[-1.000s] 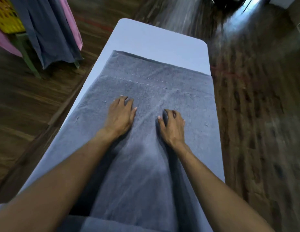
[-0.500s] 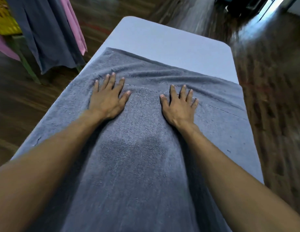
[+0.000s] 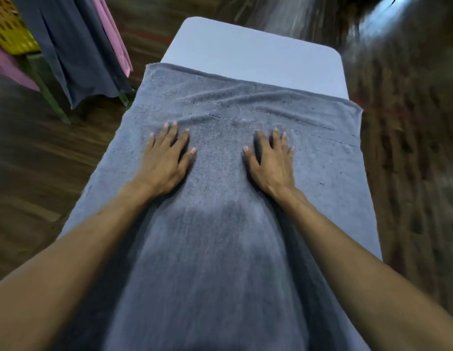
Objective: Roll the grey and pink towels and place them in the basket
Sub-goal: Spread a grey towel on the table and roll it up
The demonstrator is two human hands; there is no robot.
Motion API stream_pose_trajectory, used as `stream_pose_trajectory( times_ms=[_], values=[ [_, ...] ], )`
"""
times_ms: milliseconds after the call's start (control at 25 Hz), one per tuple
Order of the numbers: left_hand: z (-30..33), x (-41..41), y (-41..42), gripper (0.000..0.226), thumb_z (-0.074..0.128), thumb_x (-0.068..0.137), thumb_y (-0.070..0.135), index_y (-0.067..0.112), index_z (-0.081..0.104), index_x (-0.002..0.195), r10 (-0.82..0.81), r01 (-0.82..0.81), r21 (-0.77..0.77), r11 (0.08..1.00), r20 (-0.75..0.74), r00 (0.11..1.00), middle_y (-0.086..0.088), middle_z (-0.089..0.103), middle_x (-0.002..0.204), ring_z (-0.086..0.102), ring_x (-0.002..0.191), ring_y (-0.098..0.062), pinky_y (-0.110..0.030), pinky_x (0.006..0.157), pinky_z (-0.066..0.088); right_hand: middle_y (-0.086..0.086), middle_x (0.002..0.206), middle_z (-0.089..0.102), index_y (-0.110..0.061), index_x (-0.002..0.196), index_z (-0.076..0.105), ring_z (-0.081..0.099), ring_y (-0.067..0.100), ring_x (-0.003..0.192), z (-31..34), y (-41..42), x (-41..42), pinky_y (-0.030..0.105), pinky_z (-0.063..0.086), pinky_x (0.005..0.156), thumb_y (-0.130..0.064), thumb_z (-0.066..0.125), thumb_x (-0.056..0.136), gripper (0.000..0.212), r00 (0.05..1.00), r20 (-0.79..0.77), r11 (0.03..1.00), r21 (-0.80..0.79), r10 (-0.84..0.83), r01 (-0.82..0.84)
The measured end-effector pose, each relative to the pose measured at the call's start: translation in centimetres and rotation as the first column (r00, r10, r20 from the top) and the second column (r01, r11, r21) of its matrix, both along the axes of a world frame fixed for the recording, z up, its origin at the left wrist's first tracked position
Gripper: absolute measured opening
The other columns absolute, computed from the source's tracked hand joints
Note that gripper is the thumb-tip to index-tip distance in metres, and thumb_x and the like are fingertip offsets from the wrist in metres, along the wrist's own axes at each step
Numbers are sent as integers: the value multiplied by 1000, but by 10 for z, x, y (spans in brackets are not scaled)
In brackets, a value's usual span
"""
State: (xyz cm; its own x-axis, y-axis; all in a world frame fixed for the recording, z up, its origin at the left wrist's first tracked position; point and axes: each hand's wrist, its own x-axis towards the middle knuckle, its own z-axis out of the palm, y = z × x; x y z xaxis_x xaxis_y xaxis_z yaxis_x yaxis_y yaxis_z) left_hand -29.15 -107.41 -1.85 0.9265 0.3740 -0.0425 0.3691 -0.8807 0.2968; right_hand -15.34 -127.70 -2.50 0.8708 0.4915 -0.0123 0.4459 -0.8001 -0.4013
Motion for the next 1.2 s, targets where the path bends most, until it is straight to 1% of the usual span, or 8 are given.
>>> stream_pose_trajectory(
  times_ms=[200, 360, 480, 640, 760, 880, 1040, 1200],
  values=[
    [12, -103, -73, 58, 31, 102, 44, 15, 25, 152, -65, 59, -116, 992, -45, 997, -12, 11, 161, 6, 149, -26, -46, 118, 2, 15, 162, 9, -22, 149, 32, 4, 30, 150, 13, -83, -116, 52, 9, 121, -50, 42, 99, 58, 986, -166, 999, -21, -28, 25],
    [24, -222, -114, 62, 27, 96, 48, 8, 49, 138, -172, 165, -111, 980, -48, 984, -19, 37, 150, 32, 140, -36, -55, 113, 22, 16, 156, 26, -22, 144, 41, 24, 32, 144, 24, -167, -226, 50, 25, 116, -48, 46, 98, 53, 963, -251, 994, -51, -102, 92],
    [42, -309, -112, 55, 30, 98, 46, 10, 59, 127, -176, 174, -109, 979, -16, 984, -16, 52, 135, 51, 120, -35, -48, 103, 40, 10, 136, 48, -22, 131, 54, 46, 30, 126, 39, -225, -293, 47, 40, 105, -52, 44, 95, 48, 982, -155, 994, -12, -111, 110],
    [52, -392, -100, 47, 37, 96, 42, 13, 59, 126, -141, 144, -91, 985, 36, 989, -10, 56, 126, 54, 110, -27, -41, 95, 45, 4, 122, 60, -21, 122, 63, 55, 26, 111, 47, -289, -354, 48, 46, 92, -49, 53, 91, 42, 979, 62, 978, -67, -195, 199],
    [39, -413, -91, 44, 39, 95, 31, 12, 53, 132, -160, 162, -90, 983, 38, 986, -10, 51, 131, 53, 113, -28, -43, 97, 45, 11, 121, 63, -11, 123, 61, 57, 30, 110, 37, -316, -372, 47, 46, 97, -32, 67, 87, 41, 984, 89, 985, -60, -155, 161],
    [30, -410, -92, 45, 36, 95, 28, 10, 51, 134, -131, 133, -84, 988, 26, 991, -11, 51, 131, 52, 114, -31, -45, 99, 44, 16, 125, 60, -4, 126, 59, 55, 34, 114, 23, -319, -365, 40, 39, 105, -17, 59, 89, 39, 983, 38, 983, -27, -178, 179],
    [27, -419, -88, 47, 34, 93, 25, 16, 49, 136, -151, 159, -192, 968, 57, 987, -5, 51, 133, 49, 121, -23, -42, 107, 39, 11, 115, 65, -8, 117, 64, 58, 28, 104, 30, -316, -365, 34, 41, 96, -10, 55, 93, 26, 981, 22, 980, -33, -195, 195],
    [23, -437, -73, 45, 45, 90, 17, 32, 50, 132, -139, 162, -318, 934, 96, 986, -7, 58, 125, 55, 115, -27, -38, 104, 39, 7, 120, 65, -11, 123, 63, 57, 26, 110, 44, -334, -389, 41, 45, 99, -16, 48, 97, 30, 997, -72, 983, -182, -19, 5]
  ],
)
